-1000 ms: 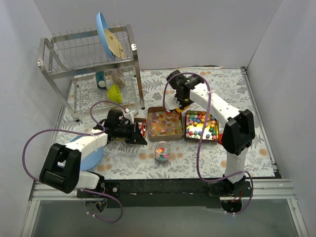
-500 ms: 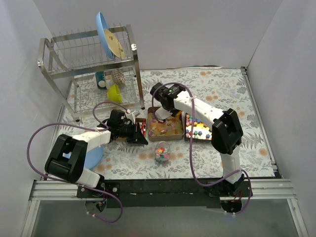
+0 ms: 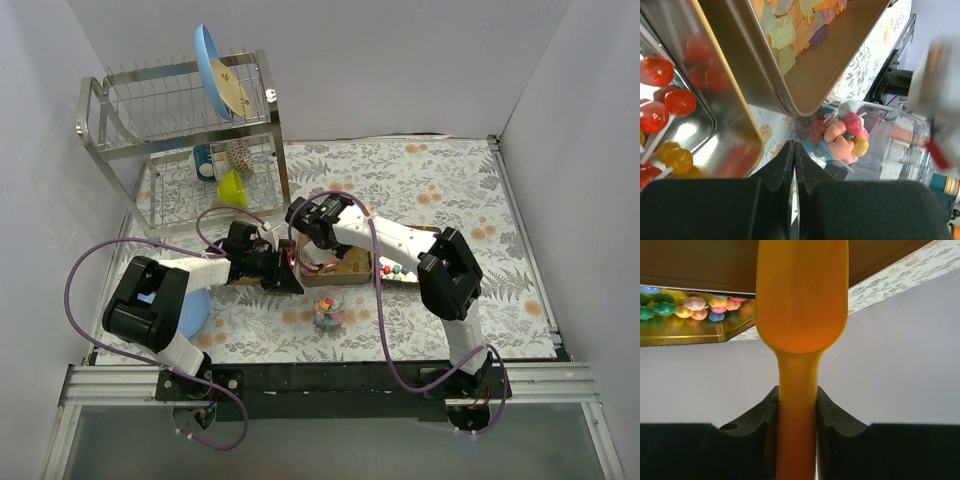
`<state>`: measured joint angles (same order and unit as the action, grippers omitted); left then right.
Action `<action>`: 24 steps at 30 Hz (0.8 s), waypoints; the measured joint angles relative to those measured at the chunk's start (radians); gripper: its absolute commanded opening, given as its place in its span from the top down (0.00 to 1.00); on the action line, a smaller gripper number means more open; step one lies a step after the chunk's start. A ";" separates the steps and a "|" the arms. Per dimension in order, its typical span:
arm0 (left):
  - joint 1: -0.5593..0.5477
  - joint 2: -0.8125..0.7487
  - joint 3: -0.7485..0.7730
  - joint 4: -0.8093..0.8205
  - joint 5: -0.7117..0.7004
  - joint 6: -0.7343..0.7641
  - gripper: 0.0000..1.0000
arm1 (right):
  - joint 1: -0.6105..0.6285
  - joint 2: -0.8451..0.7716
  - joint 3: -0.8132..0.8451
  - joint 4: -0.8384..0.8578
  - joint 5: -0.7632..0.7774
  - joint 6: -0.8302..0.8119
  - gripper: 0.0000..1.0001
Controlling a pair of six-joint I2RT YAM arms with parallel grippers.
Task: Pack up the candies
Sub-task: Scoop the fake candies from the storage box.
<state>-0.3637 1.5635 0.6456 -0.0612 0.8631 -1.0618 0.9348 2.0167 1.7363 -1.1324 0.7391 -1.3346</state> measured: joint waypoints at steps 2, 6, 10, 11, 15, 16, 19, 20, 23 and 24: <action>0.000 0.016 0.004 0.010 0.006 0.000 1.00 | 0.036 -0.002 -0.009 -0.022 0.002 0.031 0.99; 0.000 0.037 0.008 0.024 0.016 0.000 1.00 | 0.082 -0.010 -0.008 -0.047 -0.024 0.088 0.99; 0.000 0.037 0.008 0.035 0.021 0.000 1.00 | 0.090 -0.012 -0.003 -0.062 -0.039 0.127 0.99; 0.000 0.037 0.008 0.037 0.021 0.000 1.00 | 0.090 -0.014 -0.003 -0.062 -0.043 0.131 0.99; 0.000 0.037 0.008 0.039 0.027 0.000 1.00 | 0.070 -0.023 -0.006 -0.062 -0.061 0.130 0.99; 0.000 0.037 0.008 0.039 0.029 0.000 1.00 | 0.063 -0.026 -0.009 -0.059 -0.066 0.127 0.99; 0.000 0.037 0.008 0.039 0.038 0.000 1.00 | 0.028 -0.036 -0.021 -0.046 -0.081 0.115 0.99; 0.000 0.037 0.008 0.040 0.040 0.000 1.00 | 0.010 -0.040 -0.028 -0.039 -0.087 0.104 0.99; 0.000 0.037 0.008 0.040 0.044 0.000 1.00 | -0.047 -0.046 -0.050 -0.010 -0.103 0.071 0.99; 0.000 0.037 0.008 0.039 0.045 0.000 1.00 | -0.065 -0.047 -0.062 0.004 -0.109 0.056 0.99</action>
<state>-0.3637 1.6009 0.6533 -0.0219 0.9085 -1.0622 0.8696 1.9694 1.6745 -1.1282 0.6304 -1.2781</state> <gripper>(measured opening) 0.009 0.348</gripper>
